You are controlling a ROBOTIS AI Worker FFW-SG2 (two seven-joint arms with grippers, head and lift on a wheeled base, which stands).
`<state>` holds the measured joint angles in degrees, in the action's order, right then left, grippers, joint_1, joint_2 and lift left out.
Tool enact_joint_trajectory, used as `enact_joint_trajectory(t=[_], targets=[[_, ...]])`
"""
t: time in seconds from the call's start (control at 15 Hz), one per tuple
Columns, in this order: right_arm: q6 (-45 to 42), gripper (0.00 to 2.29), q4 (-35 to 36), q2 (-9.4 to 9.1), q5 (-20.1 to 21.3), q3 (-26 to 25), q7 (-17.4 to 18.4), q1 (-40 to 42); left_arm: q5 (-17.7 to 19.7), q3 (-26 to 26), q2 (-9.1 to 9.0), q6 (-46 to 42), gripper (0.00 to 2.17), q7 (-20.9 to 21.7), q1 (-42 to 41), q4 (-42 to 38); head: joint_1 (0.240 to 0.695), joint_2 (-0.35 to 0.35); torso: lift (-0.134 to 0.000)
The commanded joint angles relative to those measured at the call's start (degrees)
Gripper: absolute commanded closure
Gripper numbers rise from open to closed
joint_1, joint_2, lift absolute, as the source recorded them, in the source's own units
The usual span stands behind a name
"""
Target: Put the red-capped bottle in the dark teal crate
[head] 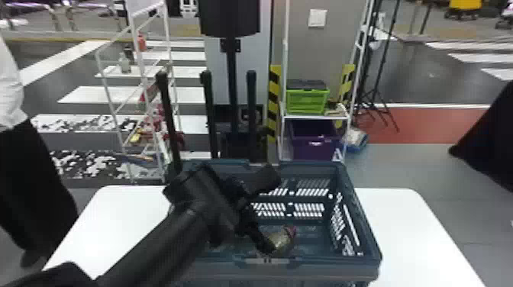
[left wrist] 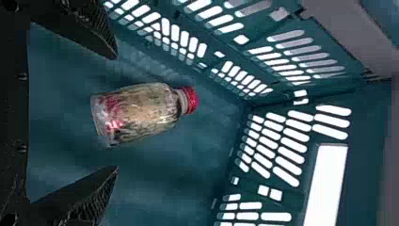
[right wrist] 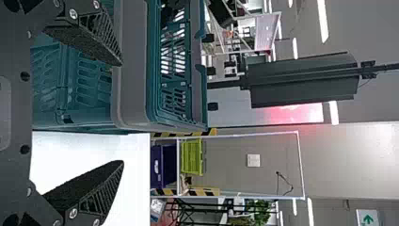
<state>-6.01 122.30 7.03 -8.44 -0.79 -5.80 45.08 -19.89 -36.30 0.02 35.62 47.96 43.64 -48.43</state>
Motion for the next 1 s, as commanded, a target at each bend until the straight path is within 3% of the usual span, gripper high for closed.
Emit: enact_joint_trajectory(t=[0.0,0.13,0.4,0.53,0.73,0.93], targets=[[0.0,0.15,-0.04,0.0,0.0,0.0,0.0,-0.08,0.29,0.18,1.13,1.96,0.01,0.2,-0.57,-5.18,0.499,0.0,0.0],[0.0,0.15,-0.13,0.09,-0.09,0.0,0.0,0.01,2.14,0.88,4.82,10.4,0.01,0.82,-2.6,-15.9,0.499,0.0,0.0],[0.0,0.15,-0.04,0.26,-0.18,0.0,0.0,-0.08,2.93,9.67,10.09,27.8,0.01,-0.67,-10.33,-39.2,0.499,0.0,0.0],[0.0,0.15,0.31,0.35,-0.18,0.0,0.0,0.01,6.0,17.31,12.11,33.08,0.01,-6.3,-16.66,-52.03,0.499,0.0,0.0],[0.0,0.15,0.66,0.7,-0.26,0.0,0.0,0.1,17.17,28.65,14.22,32.72,0.02,-17.46,-28.17,-68.11,0.499,0.0,0.0],[0.0,0.15,0.58,1.41,-0.62,0.0,0.0,-0.08,19.19,32.34,15.19,32.72,0.02,-31.61,-40.48,-82.26,0.499,0.0,0.0]])
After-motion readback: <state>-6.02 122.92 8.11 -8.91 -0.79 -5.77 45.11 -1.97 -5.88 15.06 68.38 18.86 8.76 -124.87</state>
